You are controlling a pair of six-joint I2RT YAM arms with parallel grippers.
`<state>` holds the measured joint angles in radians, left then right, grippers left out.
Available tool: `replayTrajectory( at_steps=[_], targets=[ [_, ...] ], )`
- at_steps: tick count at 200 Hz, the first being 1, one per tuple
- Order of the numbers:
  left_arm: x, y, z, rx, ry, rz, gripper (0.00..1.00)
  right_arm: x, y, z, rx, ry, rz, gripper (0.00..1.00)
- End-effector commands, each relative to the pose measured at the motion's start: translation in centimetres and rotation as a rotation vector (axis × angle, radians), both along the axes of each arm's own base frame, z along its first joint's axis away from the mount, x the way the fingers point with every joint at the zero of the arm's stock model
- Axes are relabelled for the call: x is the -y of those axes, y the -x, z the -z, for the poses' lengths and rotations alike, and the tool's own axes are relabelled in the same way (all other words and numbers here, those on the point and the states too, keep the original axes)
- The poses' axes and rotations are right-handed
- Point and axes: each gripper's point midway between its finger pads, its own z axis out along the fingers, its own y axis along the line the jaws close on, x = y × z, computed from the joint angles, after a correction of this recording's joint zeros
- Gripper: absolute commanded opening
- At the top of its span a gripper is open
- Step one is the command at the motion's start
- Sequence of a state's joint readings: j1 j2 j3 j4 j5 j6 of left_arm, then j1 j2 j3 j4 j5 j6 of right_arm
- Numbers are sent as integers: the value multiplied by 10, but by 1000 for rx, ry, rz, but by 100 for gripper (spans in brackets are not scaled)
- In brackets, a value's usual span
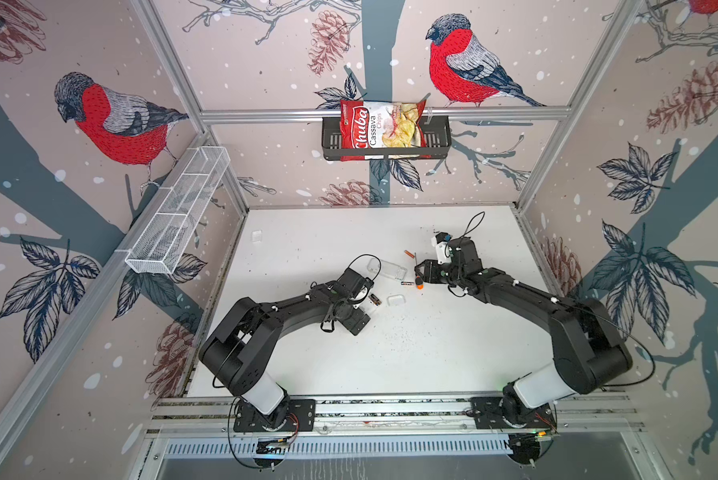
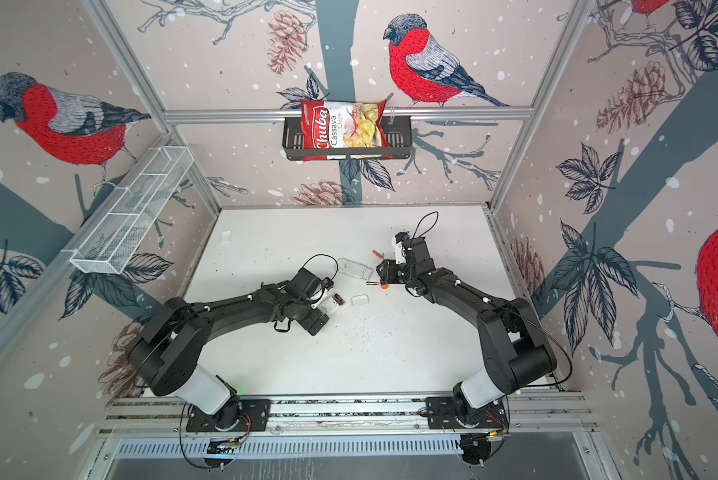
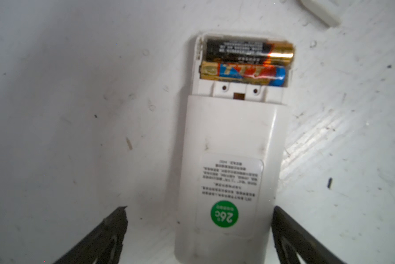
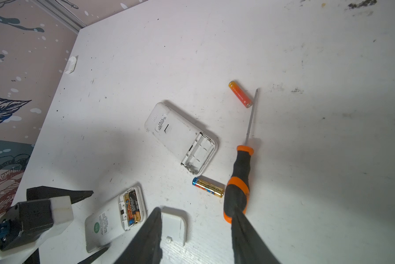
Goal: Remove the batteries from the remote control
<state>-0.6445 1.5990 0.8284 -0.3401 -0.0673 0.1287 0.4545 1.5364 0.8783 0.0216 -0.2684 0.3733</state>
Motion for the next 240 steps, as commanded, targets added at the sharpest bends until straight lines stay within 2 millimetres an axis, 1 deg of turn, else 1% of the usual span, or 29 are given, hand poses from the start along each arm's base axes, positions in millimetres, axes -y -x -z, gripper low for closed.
replayTrajectory(
  at_steps=[1,44,76,106,122,134,147,177,197,209,223,240],
  targets=[
    [-26,-1,6,19,-125,-58,96,2,-1,-4,15,5,10,51],
    [-40,-8,5,57,-182,-114,96,1,-1,-4,18,7,8,52],
    [-50,-16,-1,83,-191,-165,96,1,0,-3,18,16,7,52],
    [-48,-19,-9,99,-159,-169,96,4,1,1,14,47,19,52],
    [-45,-21,-18,120,-137,-173,96,8,0,6,9,84,38,52],
    [-44,-24,-30,147,-112,-184,96,11,-1,13,-3,115,47,52],
    [-44,-28,-47,193,-79,-210,96,13,-2,19,-12,156,58,52],
    [-45,-41,-108,362,54,-318,97,17,-2,40,-43,257,73,50],
    [-48,-45,-144,472,162,-389,97,12,-1,51,-60,311,58,49],
    [-51,-45,-162,529,227,-425,97,8,-1,58,-74,335,47,49],
    [-49,-39,-178,566,309,-419,97,8,-1,67,-90,366,46,48],
    [-55,-33,-198,620,411,-479,97,7,-2,72,-97,380,49,48]
  ],
)
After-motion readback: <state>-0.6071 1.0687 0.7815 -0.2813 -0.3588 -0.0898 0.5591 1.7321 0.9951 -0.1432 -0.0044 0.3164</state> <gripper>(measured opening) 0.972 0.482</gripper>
